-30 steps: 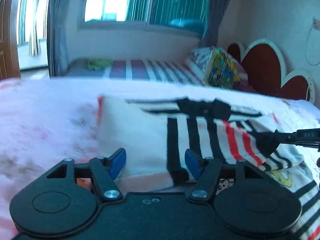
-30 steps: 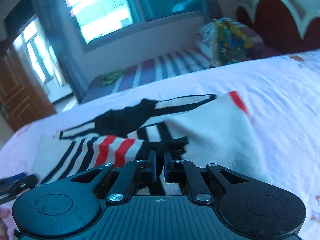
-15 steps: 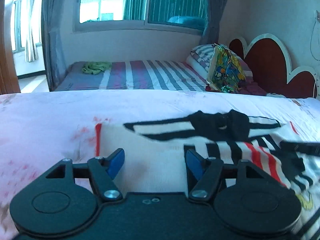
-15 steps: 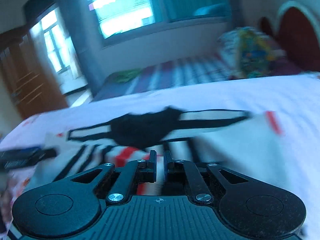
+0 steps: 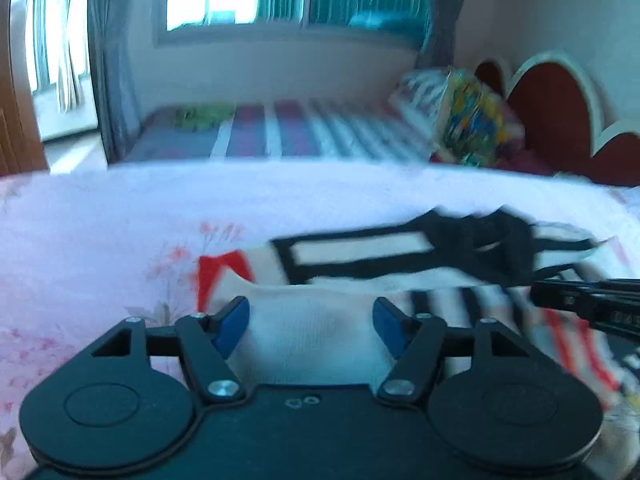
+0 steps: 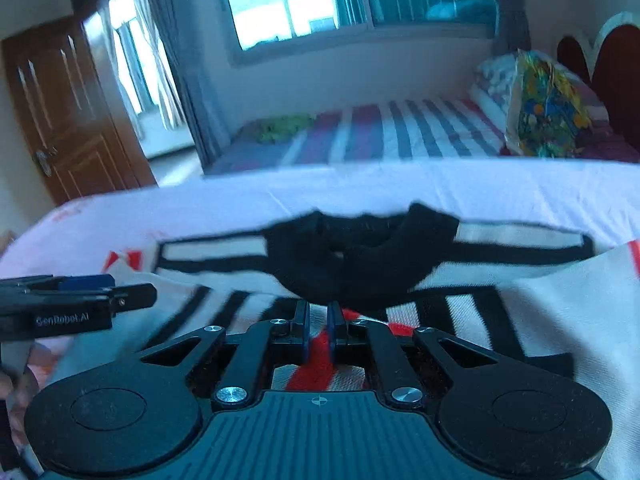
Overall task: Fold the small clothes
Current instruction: 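Release the sleeve from the left tool and smooth the fold, then move both tools to the black sweater hem and grasp it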
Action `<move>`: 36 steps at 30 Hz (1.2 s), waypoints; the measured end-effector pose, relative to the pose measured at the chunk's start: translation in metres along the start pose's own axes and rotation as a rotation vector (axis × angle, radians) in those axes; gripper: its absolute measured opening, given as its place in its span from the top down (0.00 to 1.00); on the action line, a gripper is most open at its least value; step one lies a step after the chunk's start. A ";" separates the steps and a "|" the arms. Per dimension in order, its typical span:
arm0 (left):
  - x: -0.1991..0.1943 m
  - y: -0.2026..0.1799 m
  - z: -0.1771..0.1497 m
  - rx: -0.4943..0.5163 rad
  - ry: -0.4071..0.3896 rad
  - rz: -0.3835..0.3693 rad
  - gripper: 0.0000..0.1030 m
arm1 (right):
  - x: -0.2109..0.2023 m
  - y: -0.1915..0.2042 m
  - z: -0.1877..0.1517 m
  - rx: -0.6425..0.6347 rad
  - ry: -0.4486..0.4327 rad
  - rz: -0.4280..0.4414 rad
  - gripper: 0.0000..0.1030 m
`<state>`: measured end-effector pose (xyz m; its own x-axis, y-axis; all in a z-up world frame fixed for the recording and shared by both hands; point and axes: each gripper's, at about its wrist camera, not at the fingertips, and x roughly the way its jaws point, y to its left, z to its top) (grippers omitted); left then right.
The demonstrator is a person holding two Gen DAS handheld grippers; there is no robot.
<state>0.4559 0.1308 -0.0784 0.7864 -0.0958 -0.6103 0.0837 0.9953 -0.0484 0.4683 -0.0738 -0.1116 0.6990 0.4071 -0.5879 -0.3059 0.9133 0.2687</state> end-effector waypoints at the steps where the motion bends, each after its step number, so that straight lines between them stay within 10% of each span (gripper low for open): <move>1: -0.007 -0.007 -0.002 0.007 -0.020 -0.021 0.27 | -0.004 0.001 -0.002 0.001 0.004 0.004 0.94; 28: -0.034 -0.087 -0.050 0.074 0.042 0.056 0.27 | -0.098 -0.062 -0.044 0.100 -0.024 -0.182 0.93; 30: -0.036 -0.085 -0.053 0.046 0.051 0.074 0.27 | -0.102 -0.074 -0.045 0.134 -0.015 -0.174 0.81; 32: -0.037 -0.084 -0.054 0.031 0.054 0.093 0.27 | -0.104 -0.082 -0.046 0.141 -0.026 -0.156 0.41; 36: -0.039 -0.089 -0.056 0.014 0.056 0.132 0.27 | -0.105 -0.090 -0.048 0.156 -0.016 -0.079 0.51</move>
<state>0.3839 0.0471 -0.0944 0.7558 0.0375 -0.6538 -0.0096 0.9989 0.0463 0.3915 -0.1985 -0.1115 0.7276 0.3329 -0.5998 -0.1468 0.9296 0.3379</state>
